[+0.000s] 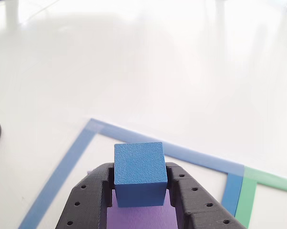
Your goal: Tower of hanoi
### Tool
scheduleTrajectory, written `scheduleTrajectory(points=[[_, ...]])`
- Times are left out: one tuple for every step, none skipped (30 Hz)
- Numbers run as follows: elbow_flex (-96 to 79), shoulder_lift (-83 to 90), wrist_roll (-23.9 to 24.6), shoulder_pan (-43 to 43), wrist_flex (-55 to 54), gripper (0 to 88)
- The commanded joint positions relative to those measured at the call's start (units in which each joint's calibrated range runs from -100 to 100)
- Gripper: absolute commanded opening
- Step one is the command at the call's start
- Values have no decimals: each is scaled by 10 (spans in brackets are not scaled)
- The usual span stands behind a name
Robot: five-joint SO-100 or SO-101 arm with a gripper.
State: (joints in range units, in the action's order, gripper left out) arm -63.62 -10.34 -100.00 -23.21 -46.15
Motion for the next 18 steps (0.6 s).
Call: scheduleTrajectory(points=[[22, 119, 0, 0, 103, 33], [23, 143, 0, 2, 131, 33], [25, 169, 0, 4, 164, 33], [26, 195, 0, 8, 198, 33], [27, 225, 0, 12, 236, 32], [28, 254, 0, 17, 273, 32], [35, 288, 0, 22, 329, 31], [47, 317, 0, 28, 387, 30], [63, 343, 0, 33, 446, 28], [85, 369, 0, 40, 510, 27], [104, 388, 0, 46, 562, 26], [130, 407, 0, 53, 619, 26], [152, 422, 0, 59, 666, 27], [181, 438, 0, 67, 721, 27], [208, 450, 0, 73, 766, 26], [244, 458, 0, 80, 820, 25], [281, 463, 0, 85, 869, 21], [328, 466, 0, 91, 925, 17]])
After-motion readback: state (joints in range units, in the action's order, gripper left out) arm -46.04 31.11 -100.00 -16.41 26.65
